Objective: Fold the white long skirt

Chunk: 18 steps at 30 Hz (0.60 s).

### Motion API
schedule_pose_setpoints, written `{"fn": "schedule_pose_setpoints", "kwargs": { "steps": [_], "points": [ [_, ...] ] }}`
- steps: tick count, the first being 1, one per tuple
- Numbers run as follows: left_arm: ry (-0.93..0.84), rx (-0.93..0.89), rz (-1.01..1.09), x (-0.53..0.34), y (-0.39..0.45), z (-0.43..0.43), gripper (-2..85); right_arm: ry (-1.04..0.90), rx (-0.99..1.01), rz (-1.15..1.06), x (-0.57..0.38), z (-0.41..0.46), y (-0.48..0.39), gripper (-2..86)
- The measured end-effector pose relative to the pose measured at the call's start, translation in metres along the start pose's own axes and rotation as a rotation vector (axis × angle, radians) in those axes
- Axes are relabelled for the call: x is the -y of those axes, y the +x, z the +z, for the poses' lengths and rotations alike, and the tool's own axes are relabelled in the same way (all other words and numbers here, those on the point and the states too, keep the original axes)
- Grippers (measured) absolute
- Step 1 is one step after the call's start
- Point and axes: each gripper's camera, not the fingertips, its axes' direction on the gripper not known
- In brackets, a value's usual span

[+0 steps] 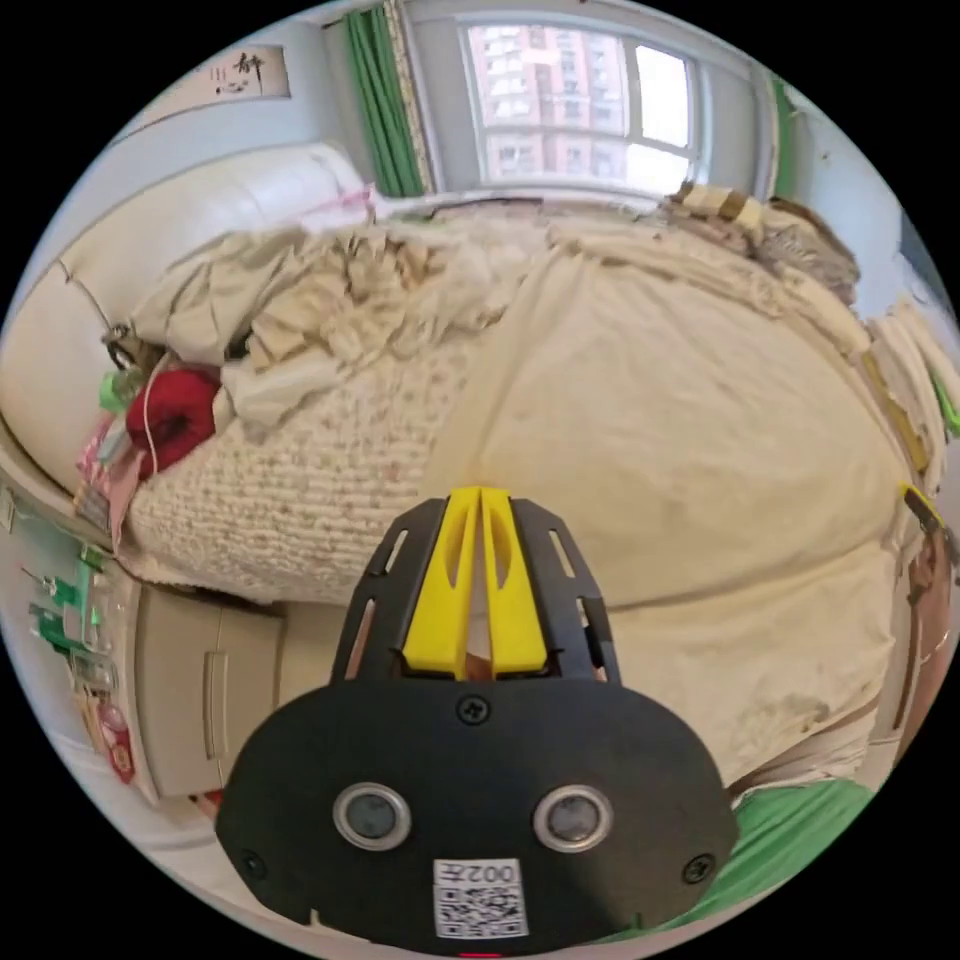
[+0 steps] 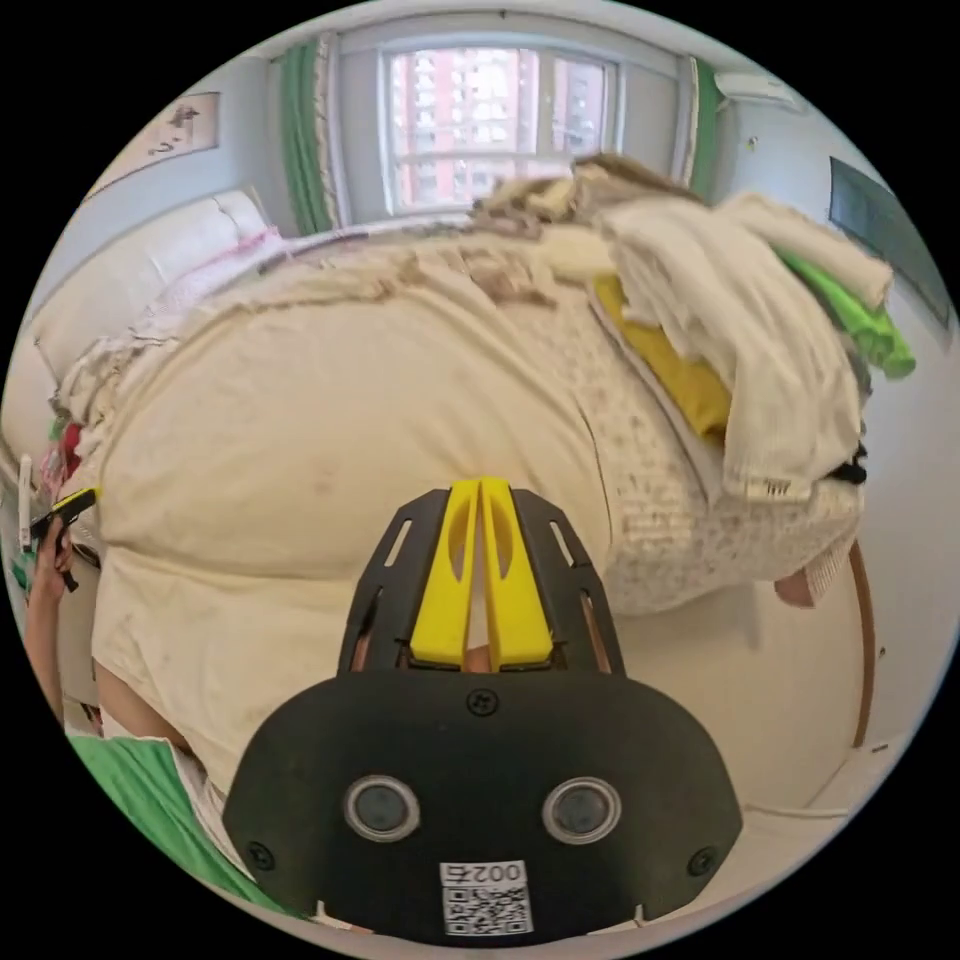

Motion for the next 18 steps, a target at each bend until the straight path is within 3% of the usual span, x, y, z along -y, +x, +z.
{"fn": "schedule_pose_setpoints", "kwargs": {
  "steps": [5,9,12,18],
  "points": [
    [0.084,-0.200,-0.122,-0.005,-0.024,-0.012,-1.0,0.048,0.153,0.123,0.004,-0.017,0.026,-0.5],
    [0.279,-0.264,-0.090,0.015,-0.008,-0.049,-0.9,0.279,0.047,-0.026,0.039,-0.056,0.004,0.9],
    [0.383,-0.330,0.015,0.048,0.035,-0.068,-1.0,0.396,-0.068,-0.021,0.084,-0.059,-0.013,7.0],
    [0.436,-0.490,0.192,0.124,0.147,-0.054,-1.4,0.228,-0.056,0.078,0.202,0.022,-0.014,10.0]
  ]
}}
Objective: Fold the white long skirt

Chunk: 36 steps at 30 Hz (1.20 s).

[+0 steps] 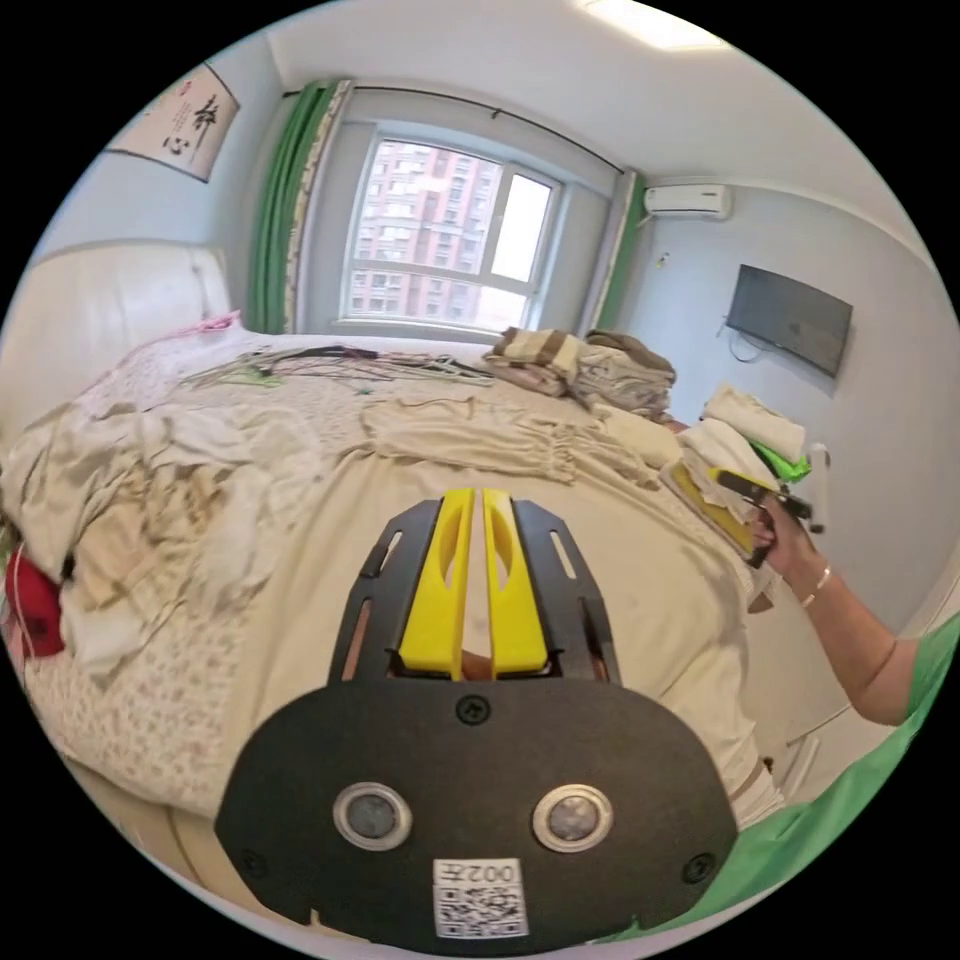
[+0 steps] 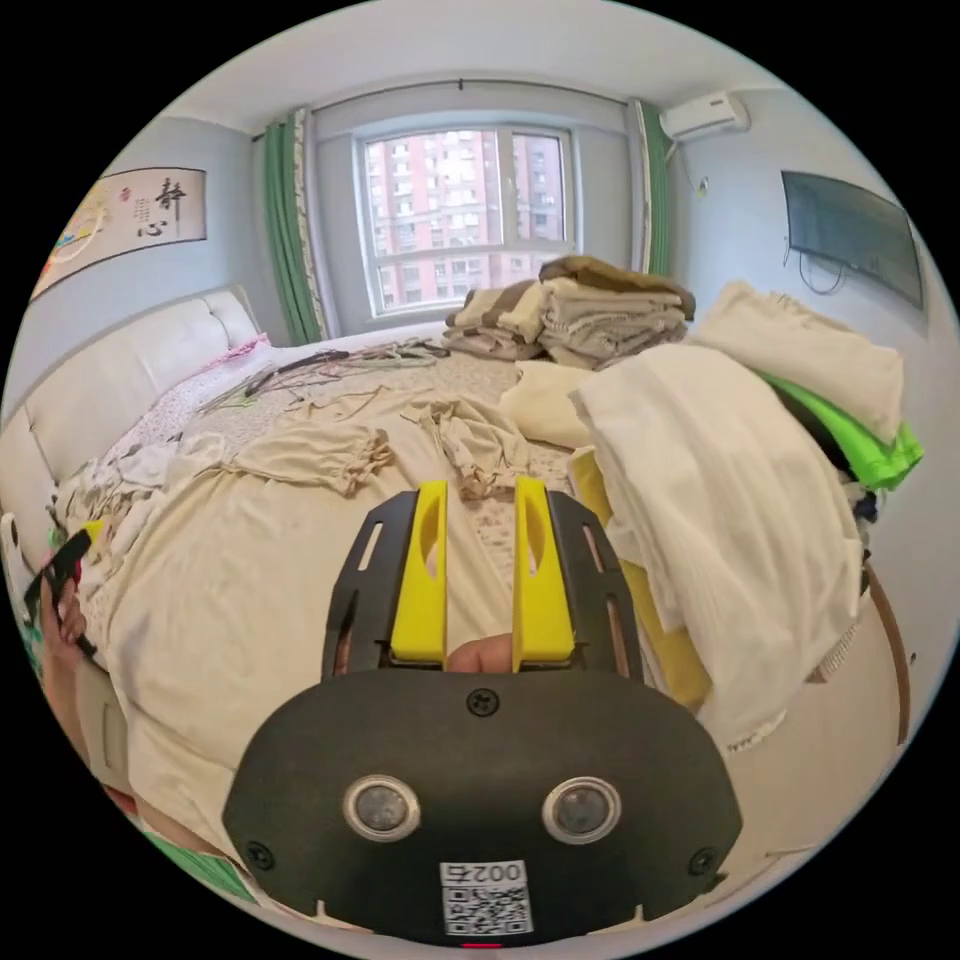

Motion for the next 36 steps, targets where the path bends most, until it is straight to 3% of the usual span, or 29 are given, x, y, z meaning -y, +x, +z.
{"fn": "schedule_pose_setpoints", "kwargs": {
  "steps": [11,13,15,21,25,31,34,36],
  "points": [
    [-0.289,-0.166,0.084,0.046,0.073,0.202,-1.6,-0.303,-0.025,0.153,0.063,0.174,0.006,11.9],
    [-0.314,-0.188,0.087,0.044,0.075,0.214,-1.6,-0.299,-0.027,0.155,0.067,0.178,0.004,10.6],
    [-0.319,-0.183,0.095,0.044,0.075,0.220,-1.5,-0.312,0.002,0.118,0.081,0.177,-0.001,2.5],
    [-0.291,-0.118,0.120,0.064,0.066,0.224,-1.3,-0.070,-0.225,0.035,0.155,0.126,-0.041,0.7],
    [-0.203,-0.008,0.135,0.097,0.053,0.213,-1.4,0.127,-0.222,-0.027,0.203,0.084,-0.092,0.6],
    [-0.122,0.077,0.047,0.142,0.007,0.200,-1.4,0.321,-0.153,-0.400,0.193,0.056,-0.266,2.0],
    [-0.107,0.132,-0.018,0.153,-0.022,0.196,-1.2,0.284,-0.110,-0.633,0.138,0.080,-0.353,3.9],
    [-0.103,0.144,-0.054,0.157,-0.038,0.195,-1.1,0.170,-0.012,-0.792,0.090,0.111,-0.402,10.5]
  ]
}}
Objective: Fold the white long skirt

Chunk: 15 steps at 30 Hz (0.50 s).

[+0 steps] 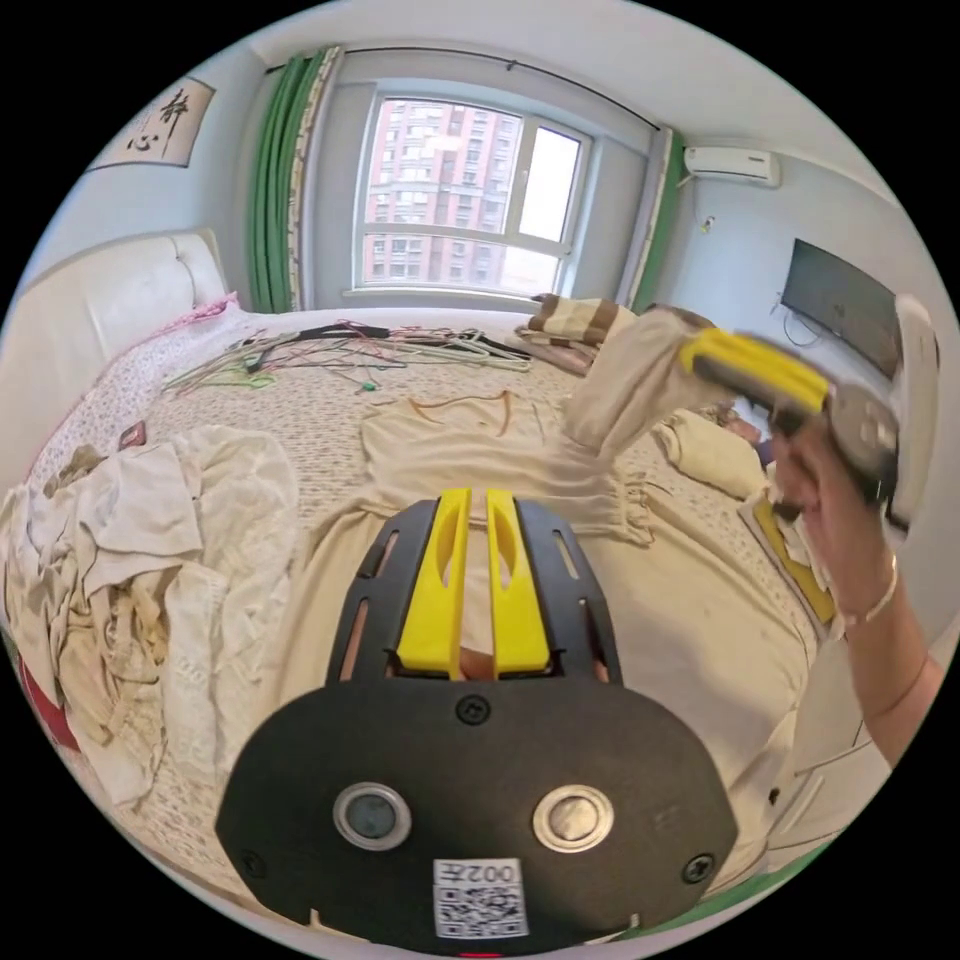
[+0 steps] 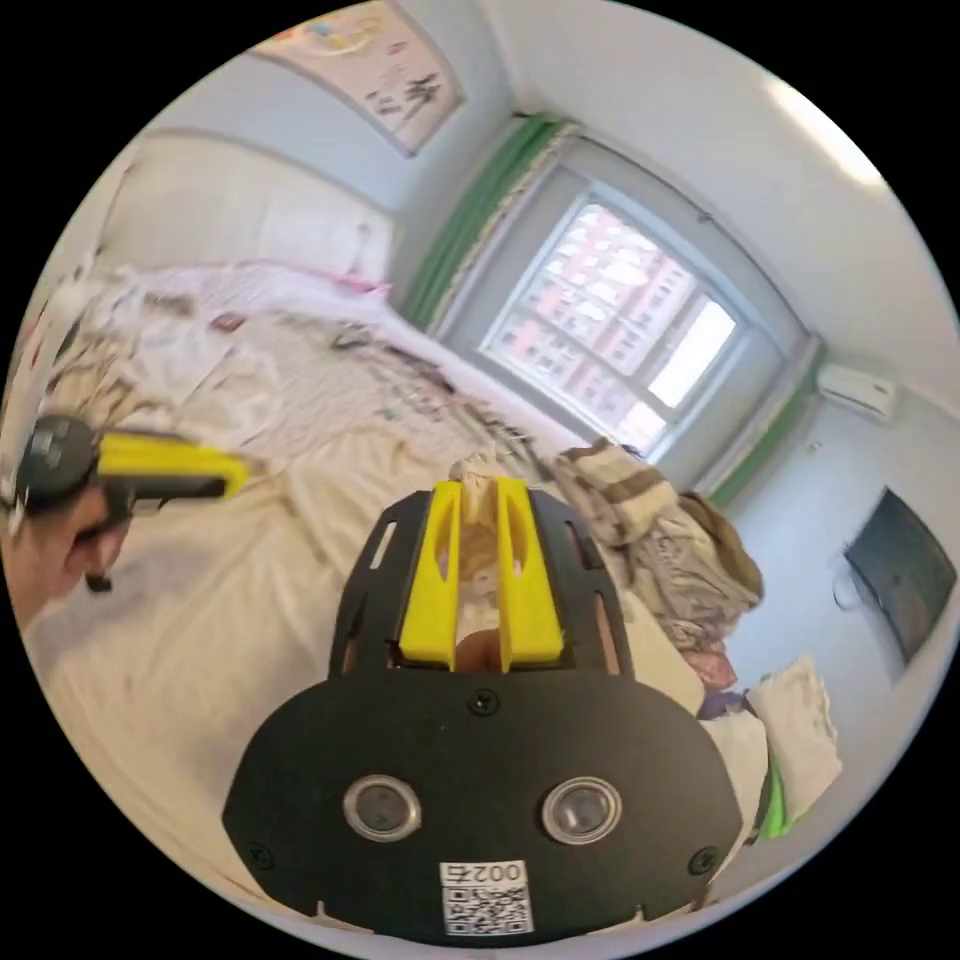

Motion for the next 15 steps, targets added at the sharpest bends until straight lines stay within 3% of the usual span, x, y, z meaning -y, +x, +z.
{"fn": "schedule_pose_setpoints", "kwargs": {
  "steps": [5,10,15],
  "points": [
    [-0.036,-0.011,-0.045,0.012,-0.025,0.014,-1.0,-0.028,0.110,0.079,-0.025,0.017,-0.048,16.3],
    [-0.103,0.006,0.076,0.038,0.003,0.052,-0.7,0.033,0.043,0.426,-0.057,0.026,0.009,13.1],
    [-0.176,-0.008,0.219,0.077,0.046,0.106,-0.3,-0.193,-0.122,0.565,-0.103,0.098,0.091,10.8]
  ]
}}
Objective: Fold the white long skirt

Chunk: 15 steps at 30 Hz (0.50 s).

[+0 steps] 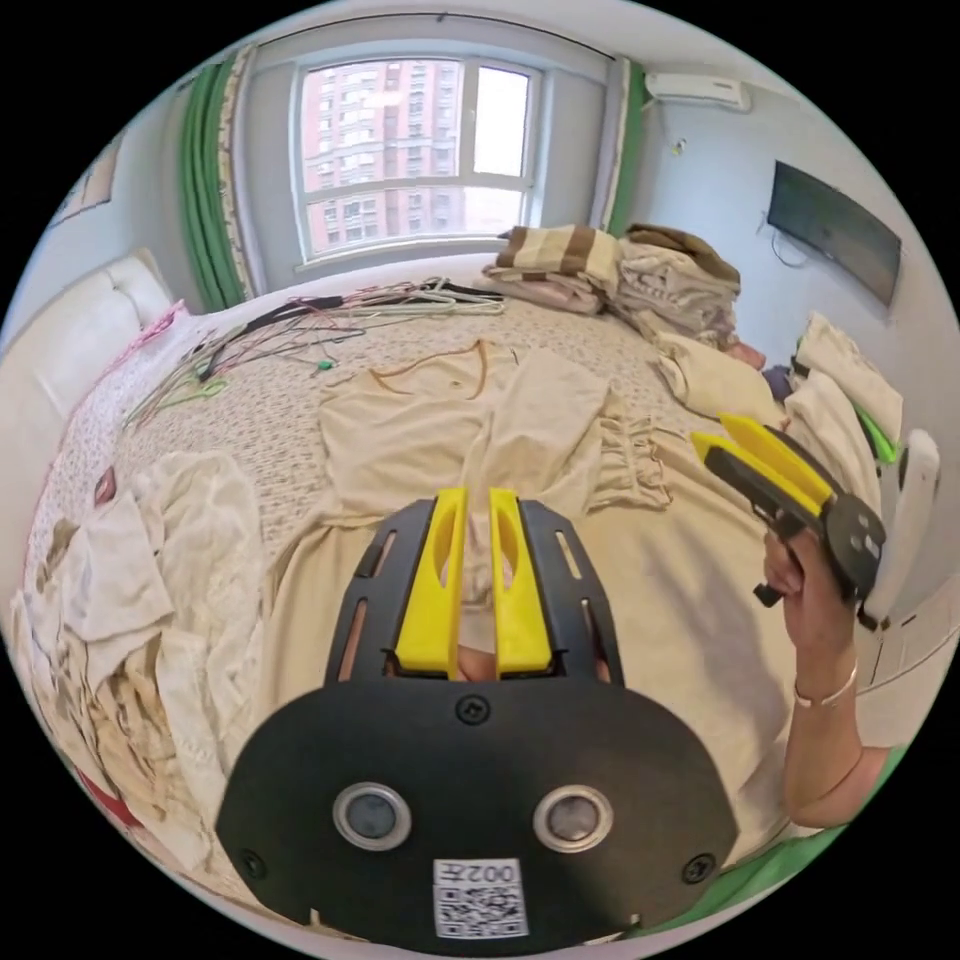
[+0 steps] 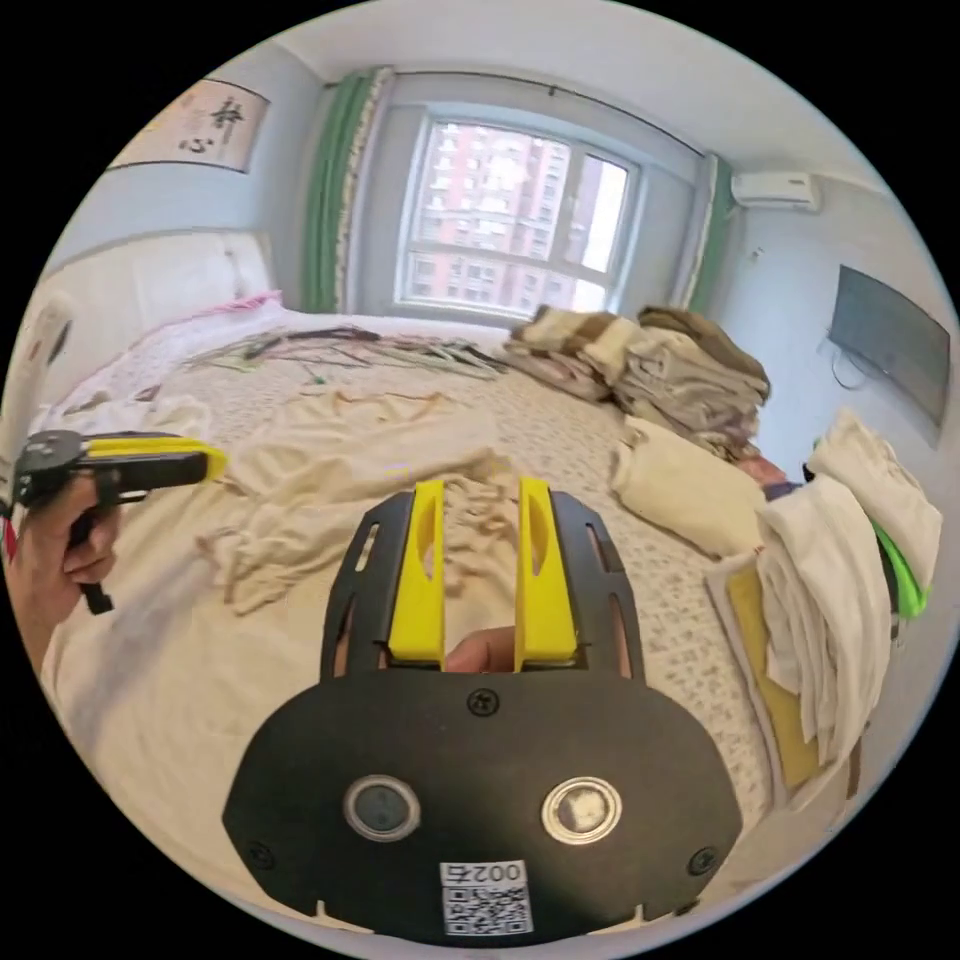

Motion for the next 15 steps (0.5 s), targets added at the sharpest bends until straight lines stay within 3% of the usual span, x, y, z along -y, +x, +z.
{"fn": "schedule_pose_setpoints", "kwargs": {
  "steps": [2,7,15],
  "points": [
    [0.011,0.005,0.055,0.031,0.009,0.018,-0.1,-0.085,-0.002,-0.033,0.012,0.032,0.023,9.6],
    [-0.009,-0.062,0.068,0.104,0.012,0.066,0.1,-0.186,0.210,-0.170,0.037,0.098,0.054,6.8],
    [-0.103,-0.100,0.007,0.222,0.001,0.159,2.1,-0.194,0.077,-0.444,0.020,0.182,0.023,6.3]
  ]
}}
